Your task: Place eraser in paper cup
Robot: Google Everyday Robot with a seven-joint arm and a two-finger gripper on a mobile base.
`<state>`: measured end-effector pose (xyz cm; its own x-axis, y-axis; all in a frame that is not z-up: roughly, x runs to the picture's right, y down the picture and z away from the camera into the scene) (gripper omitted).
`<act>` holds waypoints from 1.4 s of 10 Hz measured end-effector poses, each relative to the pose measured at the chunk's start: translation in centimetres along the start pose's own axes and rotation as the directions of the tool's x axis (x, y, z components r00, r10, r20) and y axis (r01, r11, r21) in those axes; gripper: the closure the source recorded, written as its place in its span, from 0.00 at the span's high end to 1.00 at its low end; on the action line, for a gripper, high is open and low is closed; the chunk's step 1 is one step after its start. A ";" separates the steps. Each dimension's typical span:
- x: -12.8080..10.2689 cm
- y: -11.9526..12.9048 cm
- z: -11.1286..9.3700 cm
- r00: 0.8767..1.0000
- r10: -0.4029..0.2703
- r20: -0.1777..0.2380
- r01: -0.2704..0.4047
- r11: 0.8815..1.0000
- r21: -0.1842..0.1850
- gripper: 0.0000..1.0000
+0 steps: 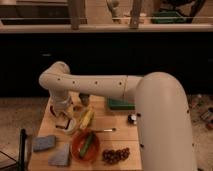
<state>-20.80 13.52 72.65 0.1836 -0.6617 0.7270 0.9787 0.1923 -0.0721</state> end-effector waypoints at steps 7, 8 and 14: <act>-0.5 0.3 0.2 0.997 -0.019 0.071 0.022 0.999 -0.042 0.76; -0.5 0.3 0.2 0.997 -0.019 0.073 0.022 0.999 -0.043 0.78; -0.8 -0.1 0.4 0.998 -0.031 0.062 0.033 0.999 -0.036 0.78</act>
<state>-21.09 14.36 72.37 0.1471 -0.6208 0.7701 0.9870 0.1437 -0.0726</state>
